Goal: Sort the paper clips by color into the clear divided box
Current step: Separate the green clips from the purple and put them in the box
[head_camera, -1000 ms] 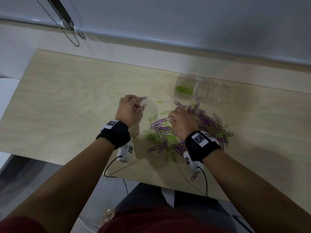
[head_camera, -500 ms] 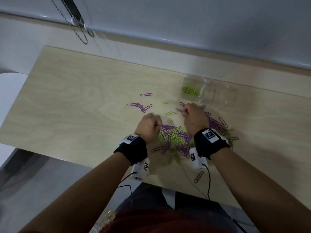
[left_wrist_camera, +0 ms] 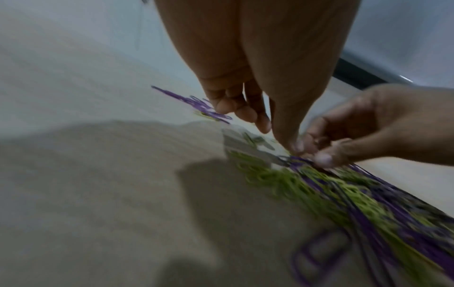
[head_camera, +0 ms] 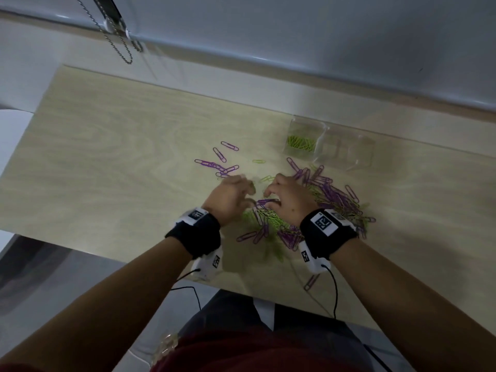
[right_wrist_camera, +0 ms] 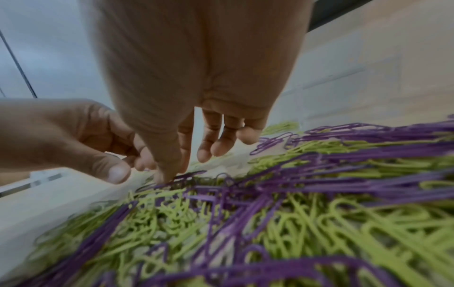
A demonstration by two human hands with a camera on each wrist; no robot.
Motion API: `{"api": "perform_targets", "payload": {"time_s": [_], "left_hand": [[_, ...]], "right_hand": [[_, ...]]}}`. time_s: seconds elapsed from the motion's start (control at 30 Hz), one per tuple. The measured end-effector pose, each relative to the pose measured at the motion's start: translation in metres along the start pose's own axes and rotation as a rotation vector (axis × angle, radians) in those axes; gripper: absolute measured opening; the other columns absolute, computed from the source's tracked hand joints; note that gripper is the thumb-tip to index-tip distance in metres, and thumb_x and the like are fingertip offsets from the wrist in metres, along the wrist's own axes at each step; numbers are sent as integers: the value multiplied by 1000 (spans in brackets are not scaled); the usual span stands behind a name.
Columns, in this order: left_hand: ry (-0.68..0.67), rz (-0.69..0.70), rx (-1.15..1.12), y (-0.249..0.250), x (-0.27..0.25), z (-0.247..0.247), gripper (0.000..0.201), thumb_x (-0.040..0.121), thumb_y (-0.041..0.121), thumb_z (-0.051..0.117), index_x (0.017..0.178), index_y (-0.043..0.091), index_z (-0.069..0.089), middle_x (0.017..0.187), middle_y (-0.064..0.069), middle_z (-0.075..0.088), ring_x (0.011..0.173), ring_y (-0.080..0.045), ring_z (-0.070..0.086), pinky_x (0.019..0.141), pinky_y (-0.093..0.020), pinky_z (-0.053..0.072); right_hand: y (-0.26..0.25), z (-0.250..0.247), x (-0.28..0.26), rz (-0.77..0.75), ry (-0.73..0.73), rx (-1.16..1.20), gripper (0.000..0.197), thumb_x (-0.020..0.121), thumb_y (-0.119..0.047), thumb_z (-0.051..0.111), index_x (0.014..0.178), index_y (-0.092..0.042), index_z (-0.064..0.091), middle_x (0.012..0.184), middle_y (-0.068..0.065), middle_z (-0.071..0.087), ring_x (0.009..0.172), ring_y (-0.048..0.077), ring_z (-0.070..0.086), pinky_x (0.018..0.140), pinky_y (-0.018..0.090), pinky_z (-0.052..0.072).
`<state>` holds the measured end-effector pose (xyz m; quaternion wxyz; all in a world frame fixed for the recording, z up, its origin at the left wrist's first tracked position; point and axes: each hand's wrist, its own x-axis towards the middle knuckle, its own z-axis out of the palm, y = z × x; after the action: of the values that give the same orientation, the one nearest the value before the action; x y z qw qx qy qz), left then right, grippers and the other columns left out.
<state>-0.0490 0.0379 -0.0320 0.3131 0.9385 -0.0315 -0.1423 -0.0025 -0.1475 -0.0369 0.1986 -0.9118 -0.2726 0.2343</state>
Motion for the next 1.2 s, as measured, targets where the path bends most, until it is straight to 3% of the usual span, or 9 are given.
{"api": "perform_targets", "payload": {"time_s": [0.23, 0.33, 0.47, 0.53, 0.67, 0.83, 0.9, 1.03, 1.2], "left_hand": [[-25, -43, -93, 5, 0, 33, 10, 72, 10, 70, 74, 16, 63, 84, -1, 51, 81, -18, 50, 71, -28, 41], [-3, -13, -140, 12, 5, 25, 15, 74, 6, 63, 71, 20, 58, 80, -1, 56, 75, -17, 52, 65, -26, 39], [264, -172, -294, 5, 19, -3, 14, 81, 8, 60, 73, 18, 55, 71, 7, 58, 61, -6, 50, 55, -12, 37], [328, -177, -238, -4, 23, -11, 7, 82, 13, 63, 81, 12, 55, 80, 0, 57, 68, -14, 51, 60, -19, 39], [95, 25, -69, -3, 12, -9, 13, 77, 10, 66, 88, 10, 61, 90, -5, 53, 81, -23, 53, 74, -33, 46], [-198, 114, 24, 3, 3, 13, 18, 75, 11, 73, 93, 11, 68, 101, -6, 62, 106, -20, 52, 98, -22, 32], [-195, 114, 26, 2, 5, 17, 21, 73, 14, 74, 92, 13, 67, 100, -6, 61, 98, -20, 53, 90, -33, 42], [-216, 117, 78, 7, 11, 17, 17, 72, 12, 71, 87, 11, 63, 92, -3, 57, 93, -22, 53, 79, -29, 43], [-207, 53, -12, 11, 12, 19, 21, 70, 2, 60, 80, 19, 51, 78, 1, 54, 73, -16, 48, 64, -27, 39]], "right_hand": [[1, -2, -7, 14, -39, -15, 2, 89, -12, 57, 87, -13, 56, 97, 4, 49, 93, 22, 45, 75, 39, 45], [7, -21, -2, 91, 35, 67, 10, 91, -9, 54, 83, -14, 54, 89, 1, 53, 82, 20, 51, 67, 33, 40], [8, -50, 17, 147, 252, 164, 2, 90, -9, 56, 89, -11, 57, 91, 2, 58, 80, 18, 53, 70, 31, 43], [8, -53, 18, 154, 255, 133, 7, 88, -9, 58, 95, -11, 58, 95, 2, 57, 82, 17, 52, 71, 29, 41], [4, -37, 0, 181, 34, 34, 9, 86, -13, 58, 79, -17, 63, 93, -1, 56, 82, 20, 57, 74, 33, 48], [-5, -9, -14, 283, -48, -42, 22, 85, -31, 64, 76, -12, 65, 101, 8, 58, 85, 27, 60, 76, 39, 52], [-5, -3, -15, 314, -19, -22, 21, 84, -33, 67, 79, -13, 66, 107, 8, 58, 92, 29, 59, 78, 38, 52], [-5, -1, -14, 338, -52, -12, 9, 87, -17, 62, 88, -11, 67, 122, 11, 54, 103, 31, 57, 85, 41, 51], [4, -11, -20, 331, 55, 315, 15, 84, -9, 61, 71, -14, 54, 85, 7, 63, 85, 27, 62, 77, 37, 51]]}}
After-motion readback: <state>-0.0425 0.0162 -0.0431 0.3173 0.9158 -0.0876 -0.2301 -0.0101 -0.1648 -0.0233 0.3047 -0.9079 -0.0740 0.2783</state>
